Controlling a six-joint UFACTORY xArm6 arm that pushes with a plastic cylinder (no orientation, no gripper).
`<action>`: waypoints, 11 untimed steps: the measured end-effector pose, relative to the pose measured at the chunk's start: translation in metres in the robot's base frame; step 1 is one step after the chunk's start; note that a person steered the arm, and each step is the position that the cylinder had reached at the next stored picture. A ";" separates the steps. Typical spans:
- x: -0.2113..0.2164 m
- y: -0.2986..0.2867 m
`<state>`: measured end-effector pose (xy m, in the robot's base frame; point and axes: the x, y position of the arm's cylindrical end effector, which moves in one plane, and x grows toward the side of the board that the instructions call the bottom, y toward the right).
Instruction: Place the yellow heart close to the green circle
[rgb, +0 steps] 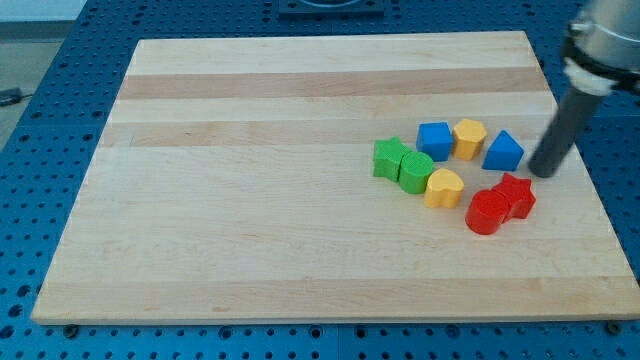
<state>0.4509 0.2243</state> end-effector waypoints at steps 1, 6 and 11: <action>0.000 -0.037; 0.016 -0.043; 0.013 -0.090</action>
